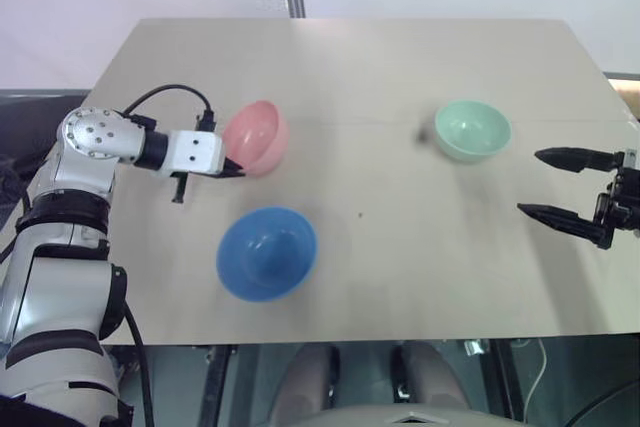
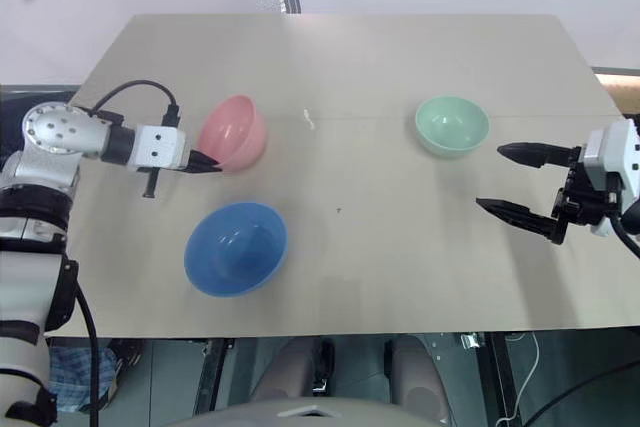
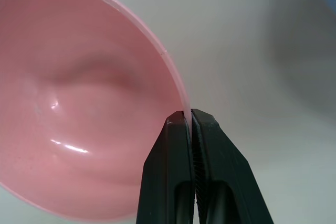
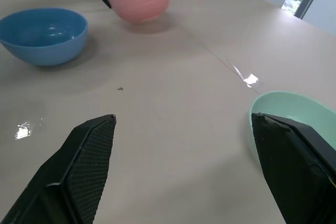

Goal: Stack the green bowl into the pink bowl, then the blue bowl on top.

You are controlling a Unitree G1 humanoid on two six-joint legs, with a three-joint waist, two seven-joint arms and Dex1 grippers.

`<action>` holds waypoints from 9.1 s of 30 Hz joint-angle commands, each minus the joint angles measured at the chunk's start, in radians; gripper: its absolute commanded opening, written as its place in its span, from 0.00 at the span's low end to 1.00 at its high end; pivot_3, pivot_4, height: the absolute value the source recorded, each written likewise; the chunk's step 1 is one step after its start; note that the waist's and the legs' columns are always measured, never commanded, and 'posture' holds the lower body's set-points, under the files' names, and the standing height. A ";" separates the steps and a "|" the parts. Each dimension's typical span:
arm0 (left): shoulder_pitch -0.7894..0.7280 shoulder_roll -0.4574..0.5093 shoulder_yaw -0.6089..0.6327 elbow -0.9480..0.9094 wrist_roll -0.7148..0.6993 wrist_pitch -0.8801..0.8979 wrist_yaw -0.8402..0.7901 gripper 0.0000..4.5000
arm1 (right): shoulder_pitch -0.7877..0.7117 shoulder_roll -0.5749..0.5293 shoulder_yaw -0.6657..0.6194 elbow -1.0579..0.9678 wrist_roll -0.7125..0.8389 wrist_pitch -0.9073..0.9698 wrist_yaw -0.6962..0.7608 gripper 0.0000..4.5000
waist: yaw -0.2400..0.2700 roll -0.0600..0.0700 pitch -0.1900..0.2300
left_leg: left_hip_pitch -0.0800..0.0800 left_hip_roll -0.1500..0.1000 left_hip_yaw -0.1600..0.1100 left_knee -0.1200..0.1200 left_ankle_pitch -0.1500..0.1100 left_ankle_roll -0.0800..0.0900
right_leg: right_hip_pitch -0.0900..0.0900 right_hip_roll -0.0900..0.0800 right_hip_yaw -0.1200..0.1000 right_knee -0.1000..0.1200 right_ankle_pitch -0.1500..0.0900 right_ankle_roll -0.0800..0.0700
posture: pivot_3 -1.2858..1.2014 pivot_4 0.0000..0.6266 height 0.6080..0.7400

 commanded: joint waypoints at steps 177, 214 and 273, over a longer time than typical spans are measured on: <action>0.624 0.196 0.545 -0.719 -0.690 0.998 -0.069 0.67 | -0.677 0.215 0.971 -0.396 -0.834 0.164 0.088 0.87 | -0.032 -0.001 0.001 | -0.014 0.000 -0.001 0.002 0.001 -0.002 | -0.016 -0.005 0.000 0.003 0.000 0.000 | 0.52 0.24 1.00; 0.842 0.306 0.518 -0.700 -0.626 0.842 -0.130 0.67 | -0.222 0.062 -0.064 -0.222 0.104 0.387 0.081 0.87 | -0.025 -0.001 0.000 | -0.013 0.000 -0.001 0.001 0.001 -0.001 | -0.013 -0.006 0.004 0.002 0.000 0.000 | 0.52 0.24 1.00; 0.748 0.239 0.246 -0.760 -0.506 0.852 -0.023 0.02 | -0.174 -0.021 0.007 -0.205 0.180 0.242 -0.037 0.88 | -0.022 0.000 0.000 | -0.011 0.000 0.000 0.001 0.001 -0.001 | -0.012 -0.005 0.003 0.003 0.000 0.000 | 0.52 0.24 1.00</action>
